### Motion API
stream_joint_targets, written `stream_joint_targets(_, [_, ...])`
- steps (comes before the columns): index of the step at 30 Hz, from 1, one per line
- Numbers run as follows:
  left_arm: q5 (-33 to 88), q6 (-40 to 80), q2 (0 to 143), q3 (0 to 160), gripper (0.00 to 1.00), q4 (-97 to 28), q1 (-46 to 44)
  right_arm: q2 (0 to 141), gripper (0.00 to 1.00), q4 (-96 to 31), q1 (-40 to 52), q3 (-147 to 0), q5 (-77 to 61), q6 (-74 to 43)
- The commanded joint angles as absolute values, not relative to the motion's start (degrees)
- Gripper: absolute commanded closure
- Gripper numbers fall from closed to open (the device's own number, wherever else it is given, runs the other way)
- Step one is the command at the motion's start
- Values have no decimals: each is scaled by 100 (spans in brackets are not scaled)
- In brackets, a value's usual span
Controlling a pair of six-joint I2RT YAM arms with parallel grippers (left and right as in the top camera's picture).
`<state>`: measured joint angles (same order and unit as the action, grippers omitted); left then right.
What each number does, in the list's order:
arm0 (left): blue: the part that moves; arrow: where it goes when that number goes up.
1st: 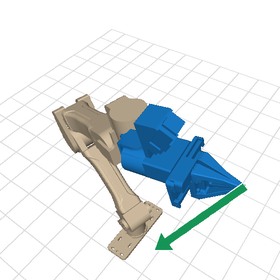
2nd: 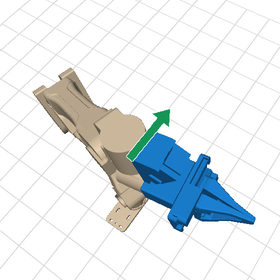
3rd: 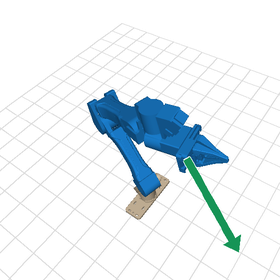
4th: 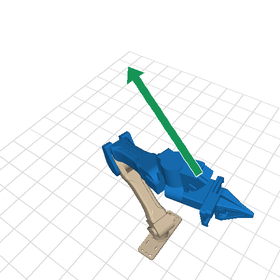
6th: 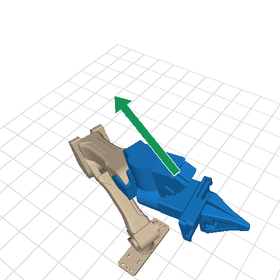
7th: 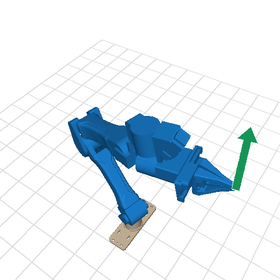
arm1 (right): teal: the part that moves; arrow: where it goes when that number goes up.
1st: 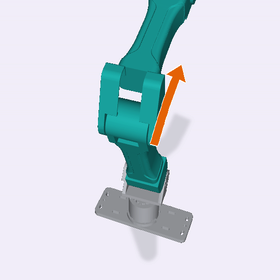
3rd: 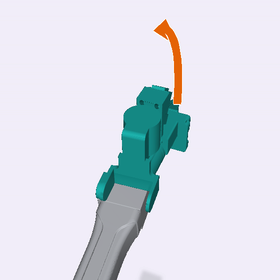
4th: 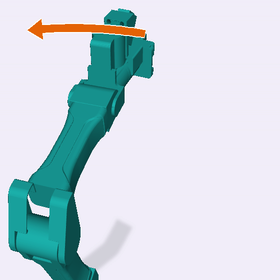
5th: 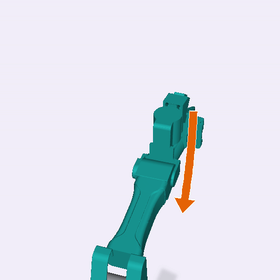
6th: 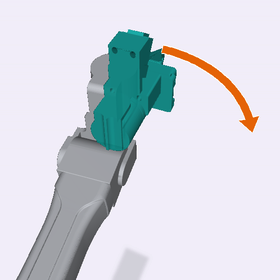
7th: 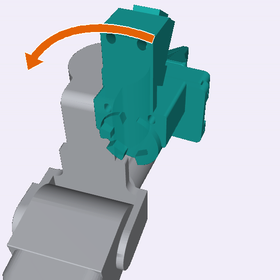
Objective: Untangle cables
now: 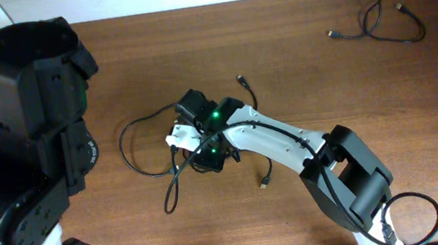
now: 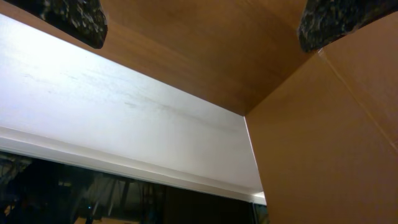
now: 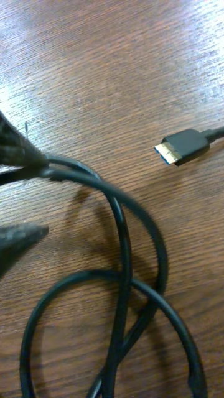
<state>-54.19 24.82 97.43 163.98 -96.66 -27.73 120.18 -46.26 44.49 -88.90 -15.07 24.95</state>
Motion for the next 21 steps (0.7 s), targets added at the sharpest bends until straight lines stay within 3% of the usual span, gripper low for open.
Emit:
stream_joint_targets(1, [-5374,2381,9758,16403,1,-9668,-2757,12040,80,-4609,4460,-8829,-1625,2506])
stream_joint_targets(4, [-5374,2364,9751,16403,1,-9671,-2757,12040,80,-4609,4460,-8829,-1629,2504])
stream_joint_targets(6, [-5371,2364,9751,16403,1,-9671,-2757,12040,96,-4604,4460,-8829,-1747,2506])
stream_joint_targets(8, [-5367,2364,9749,16403,1,-9671,-2757,11900,96,-4654,4460,-8986,-1859,2506])
stream_joint_targets(13, [-5251,2366,9751,16403,1,-9671,-2757,10836,96,-6080,4460,-11797,-1686,2484])
stream_joint_targets(17, [-5074,2368,9754,15911,1,-9668,-2757,10414,96,-6936,4453,-14547,226,1739])
stream_joint_targets(19, [-5074,2370,9754,15524,0,-9638,-2757,10335,96,-7041,4453,-15089,1105,1682])
stream_joint_targets(21, [-5054,2370,9754,15148,8,-9612,-2757,10219,96,-7026,4453,-15174,1739,1682])
